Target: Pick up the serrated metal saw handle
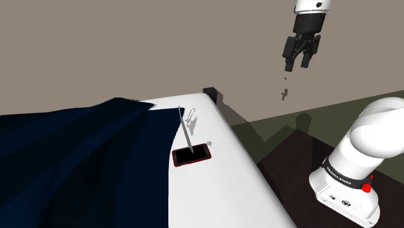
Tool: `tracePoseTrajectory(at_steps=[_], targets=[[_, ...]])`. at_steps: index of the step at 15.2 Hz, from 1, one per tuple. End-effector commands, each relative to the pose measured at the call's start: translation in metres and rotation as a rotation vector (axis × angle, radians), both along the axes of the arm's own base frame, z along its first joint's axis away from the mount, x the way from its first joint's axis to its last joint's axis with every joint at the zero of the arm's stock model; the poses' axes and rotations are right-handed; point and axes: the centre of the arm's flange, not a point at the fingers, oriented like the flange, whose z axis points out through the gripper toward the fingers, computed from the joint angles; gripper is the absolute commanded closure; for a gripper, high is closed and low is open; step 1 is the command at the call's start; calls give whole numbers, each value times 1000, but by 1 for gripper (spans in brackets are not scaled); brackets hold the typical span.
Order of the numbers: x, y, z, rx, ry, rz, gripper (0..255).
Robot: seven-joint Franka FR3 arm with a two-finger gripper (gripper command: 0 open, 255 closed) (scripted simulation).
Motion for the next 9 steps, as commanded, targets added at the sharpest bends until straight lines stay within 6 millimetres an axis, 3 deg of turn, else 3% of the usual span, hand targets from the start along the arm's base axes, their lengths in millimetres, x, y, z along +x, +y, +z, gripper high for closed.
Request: tracePoseTrajectory(at_steps=[1, 9], targets=[[0, 0, 0, 0, 0, 0, 0], [40, 85, -49, -20, -15, -61, 0]])
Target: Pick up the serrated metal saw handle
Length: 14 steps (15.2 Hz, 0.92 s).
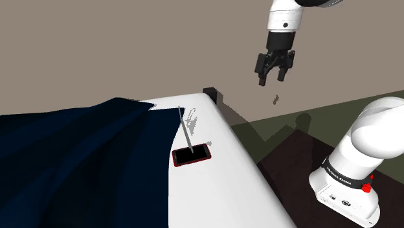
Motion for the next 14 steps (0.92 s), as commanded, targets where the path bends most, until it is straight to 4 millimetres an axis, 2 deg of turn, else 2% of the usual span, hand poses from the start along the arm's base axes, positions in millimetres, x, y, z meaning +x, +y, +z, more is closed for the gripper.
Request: tracePoseTrajectory(at_steps=[1, 14], targets=[[10, 22, -11, -4, -5, -17, 0], [89, 151, -92, -37, -29, -116, 0]])
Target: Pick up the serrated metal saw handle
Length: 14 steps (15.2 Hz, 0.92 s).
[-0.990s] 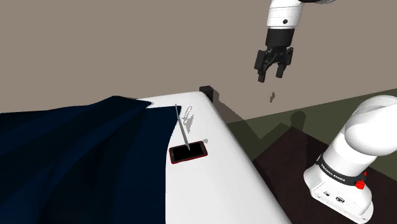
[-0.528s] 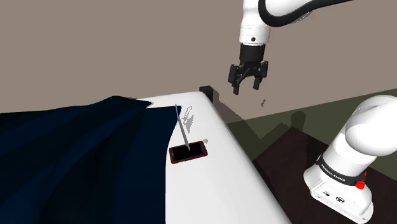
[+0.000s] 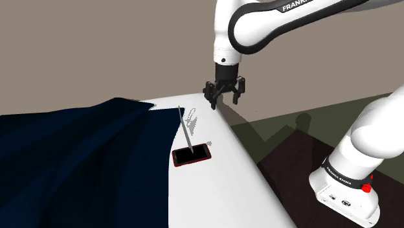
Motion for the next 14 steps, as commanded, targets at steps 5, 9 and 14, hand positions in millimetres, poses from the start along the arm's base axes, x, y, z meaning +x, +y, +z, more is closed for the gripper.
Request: tracePoseTrajectory(at_steps=[5, 9, 14], targets=[[40, 57, -38, -13, -12, -48, 0], [69, 93, -64, -23, -19, -78, 0], [95, 124, -92, -32, -26, -105, 0]])
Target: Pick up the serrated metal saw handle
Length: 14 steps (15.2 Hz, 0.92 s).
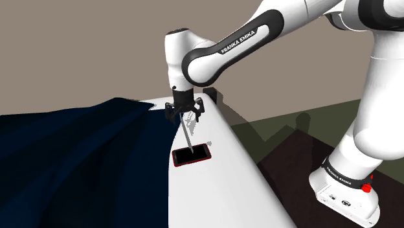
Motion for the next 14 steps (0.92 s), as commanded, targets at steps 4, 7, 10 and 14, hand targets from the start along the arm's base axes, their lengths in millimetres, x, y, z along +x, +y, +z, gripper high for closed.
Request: tracePoseTrajectory(at_steps=[4, 7, 10, 14], targets=[[2, 5, -26, -1, -2, -3, 0], [2, 5, -40, -1, -2, -3, 0], [3, 5, -39, -1, -1, -3, 255], [3, 5, -39, -1, -1, -3, 255]])
